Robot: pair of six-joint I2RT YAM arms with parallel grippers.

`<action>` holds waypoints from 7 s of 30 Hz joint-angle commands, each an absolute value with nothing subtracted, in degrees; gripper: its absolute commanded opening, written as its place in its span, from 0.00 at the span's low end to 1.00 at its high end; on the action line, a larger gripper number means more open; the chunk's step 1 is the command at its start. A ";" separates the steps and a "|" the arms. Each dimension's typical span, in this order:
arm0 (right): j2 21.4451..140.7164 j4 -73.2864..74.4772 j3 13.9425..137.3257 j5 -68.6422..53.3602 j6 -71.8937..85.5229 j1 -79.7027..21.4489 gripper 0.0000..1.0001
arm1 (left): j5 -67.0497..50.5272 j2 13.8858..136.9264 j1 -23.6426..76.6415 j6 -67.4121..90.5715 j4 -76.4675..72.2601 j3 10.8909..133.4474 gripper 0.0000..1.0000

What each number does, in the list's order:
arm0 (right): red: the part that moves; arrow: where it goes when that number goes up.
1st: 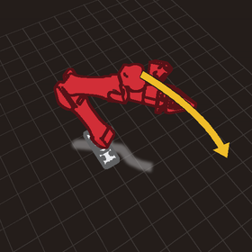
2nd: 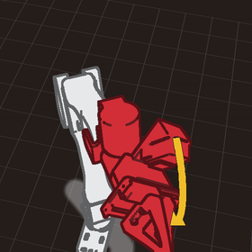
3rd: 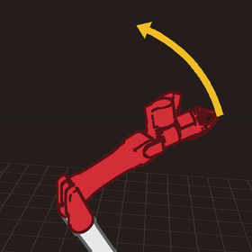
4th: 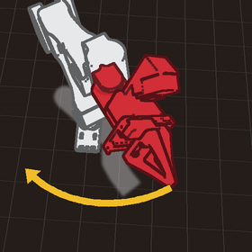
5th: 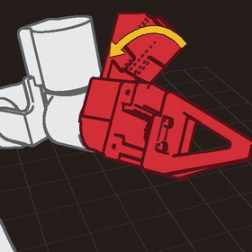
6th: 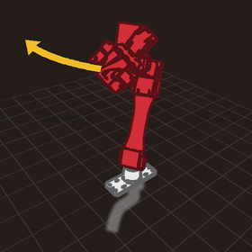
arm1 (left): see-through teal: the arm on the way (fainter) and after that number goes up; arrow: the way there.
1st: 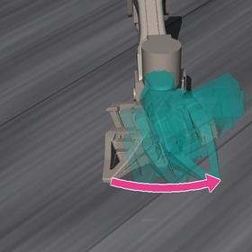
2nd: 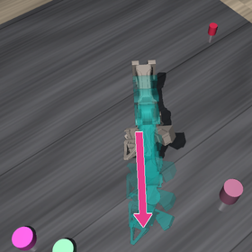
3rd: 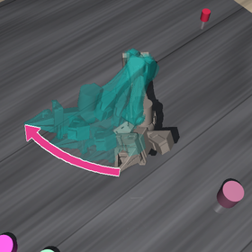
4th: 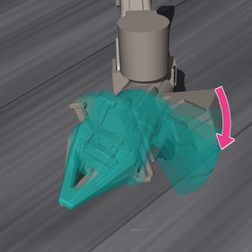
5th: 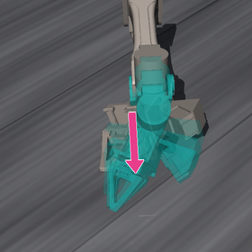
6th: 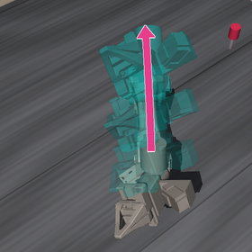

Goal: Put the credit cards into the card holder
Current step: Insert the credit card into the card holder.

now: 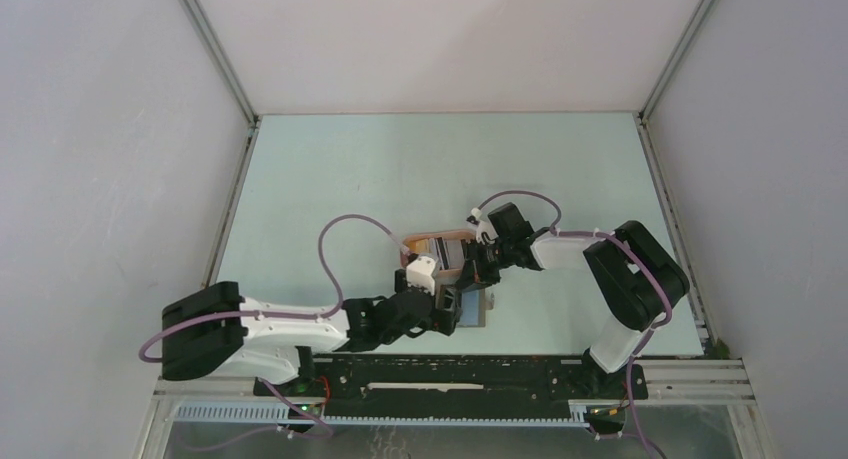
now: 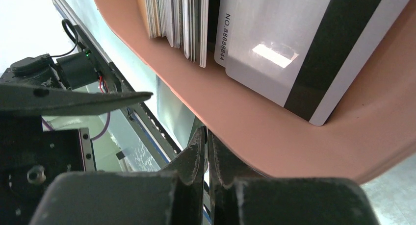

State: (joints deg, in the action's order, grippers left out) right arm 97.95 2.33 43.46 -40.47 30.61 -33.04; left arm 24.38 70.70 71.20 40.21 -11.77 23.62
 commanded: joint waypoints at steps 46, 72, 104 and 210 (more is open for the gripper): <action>99.35 3.93 45.22 -39.22 28.63 -33.77 0.20 | 38.92 94.68 75.10 53.79 22.43 47.94 0.86; 96.12 6.04 46.74 -39.66 24.45 -33.22 0.32 | 34.09 88.27 74.81 48.10 13.92 42.43 0.92; 100.87 15.21 51.68 -40.88 16.31 -34.52 0.06 | 24.50 55.72 65.98 50.28 -8.28 12.73 0.68; 111.89 32.12 65.13 -42.00 5.69 -39.57 0.34 | 33.20 86.67 75.31 54.64 12.30 43.23 1.00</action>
